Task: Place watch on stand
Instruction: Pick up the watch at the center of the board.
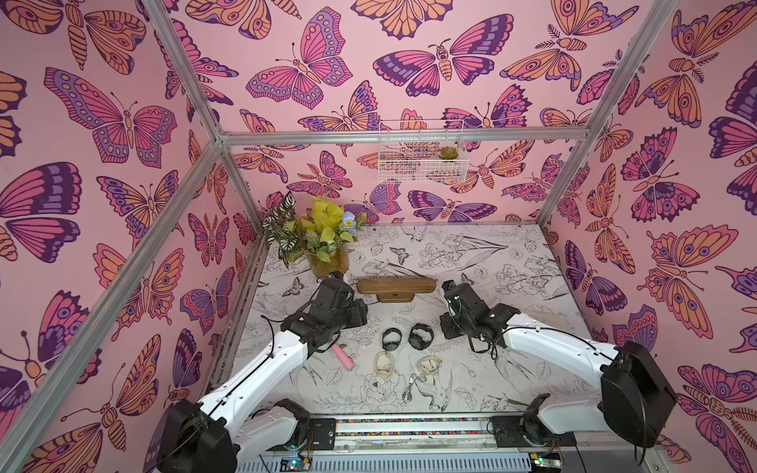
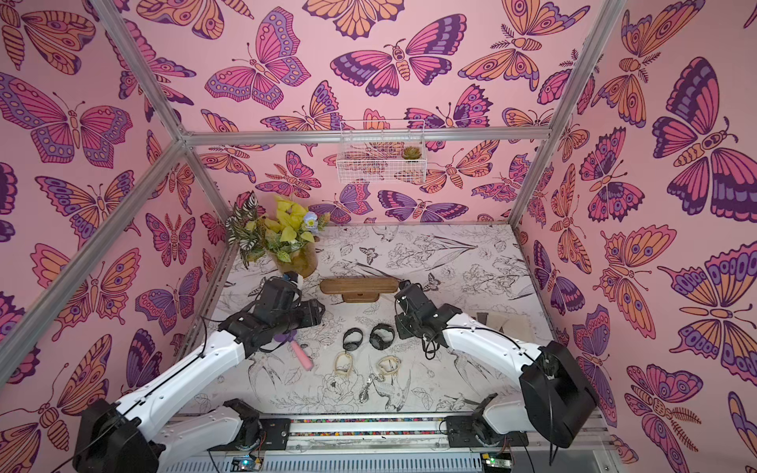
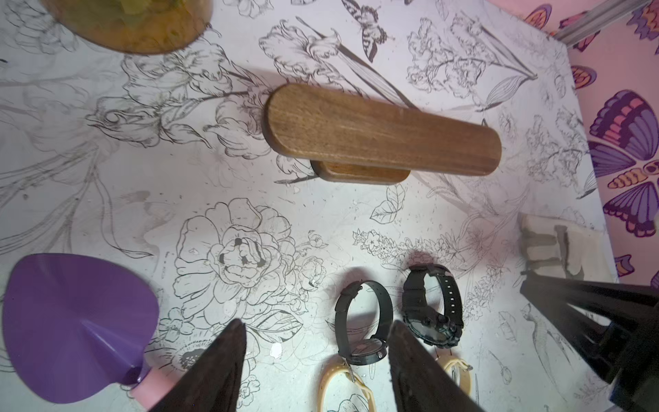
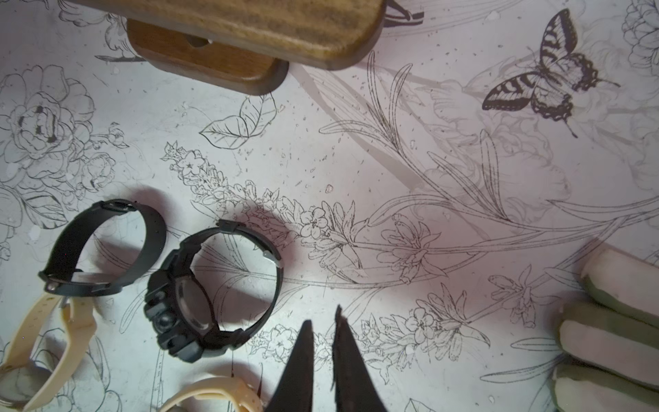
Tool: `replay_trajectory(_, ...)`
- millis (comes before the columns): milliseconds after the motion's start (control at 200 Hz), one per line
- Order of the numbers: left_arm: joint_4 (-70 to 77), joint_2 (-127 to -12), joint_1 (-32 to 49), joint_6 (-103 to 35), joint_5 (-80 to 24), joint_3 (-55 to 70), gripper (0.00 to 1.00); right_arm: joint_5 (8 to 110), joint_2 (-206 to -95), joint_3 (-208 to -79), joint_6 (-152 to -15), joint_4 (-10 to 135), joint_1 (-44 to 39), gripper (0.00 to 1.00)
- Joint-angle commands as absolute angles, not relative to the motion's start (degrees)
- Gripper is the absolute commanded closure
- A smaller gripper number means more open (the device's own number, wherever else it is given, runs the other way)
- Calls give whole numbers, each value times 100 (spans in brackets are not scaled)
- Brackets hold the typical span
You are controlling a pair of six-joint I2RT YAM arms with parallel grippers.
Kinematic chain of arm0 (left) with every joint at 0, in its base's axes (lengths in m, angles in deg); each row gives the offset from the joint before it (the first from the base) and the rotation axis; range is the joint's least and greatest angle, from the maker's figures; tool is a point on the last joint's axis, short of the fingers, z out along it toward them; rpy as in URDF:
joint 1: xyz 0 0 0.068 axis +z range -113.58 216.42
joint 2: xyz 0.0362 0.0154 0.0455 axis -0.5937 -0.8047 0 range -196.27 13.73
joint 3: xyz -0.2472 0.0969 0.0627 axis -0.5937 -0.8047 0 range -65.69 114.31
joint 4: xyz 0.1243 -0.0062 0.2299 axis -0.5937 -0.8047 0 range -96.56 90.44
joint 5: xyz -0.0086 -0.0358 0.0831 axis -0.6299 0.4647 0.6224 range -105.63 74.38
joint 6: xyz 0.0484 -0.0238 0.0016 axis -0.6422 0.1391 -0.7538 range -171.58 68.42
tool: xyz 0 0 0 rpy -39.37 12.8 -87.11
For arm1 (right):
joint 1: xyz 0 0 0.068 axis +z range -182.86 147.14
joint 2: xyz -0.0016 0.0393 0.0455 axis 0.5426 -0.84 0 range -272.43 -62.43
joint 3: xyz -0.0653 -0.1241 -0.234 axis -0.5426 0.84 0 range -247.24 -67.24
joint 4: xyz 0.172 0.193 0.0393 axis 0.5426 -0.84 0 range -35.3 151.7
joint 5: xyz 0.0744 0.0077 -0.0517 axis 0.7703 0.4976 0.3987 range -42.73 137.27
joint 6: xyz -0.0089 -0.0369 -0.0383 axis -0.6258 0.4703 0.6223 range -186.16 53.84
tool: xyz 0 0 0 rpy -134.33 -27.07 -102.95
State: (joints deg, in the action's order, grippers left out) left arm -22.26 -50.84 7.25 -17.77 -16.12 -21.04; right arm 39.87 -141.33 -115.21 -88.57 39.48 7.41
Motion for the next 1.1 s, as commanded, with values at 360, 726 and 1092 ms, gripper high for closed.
replay_trajectory(360, -2092, -5747, 113, -1444, -1552, -2113, 33, 3914, -14574, -11986, -8989, 3658, 791, 81)
replay_trajectory(726, -1828, -6231, 30, -1330, -1518, -2115, 38, 3940, -14816, -12178, -8962, 3544, 788, 79)
replay_trajectory(1092, -1626, -6516, 33, -1352, -1562, -2021, 37, 4043, -15153, -12560, -8901, 3375, 706, 76)
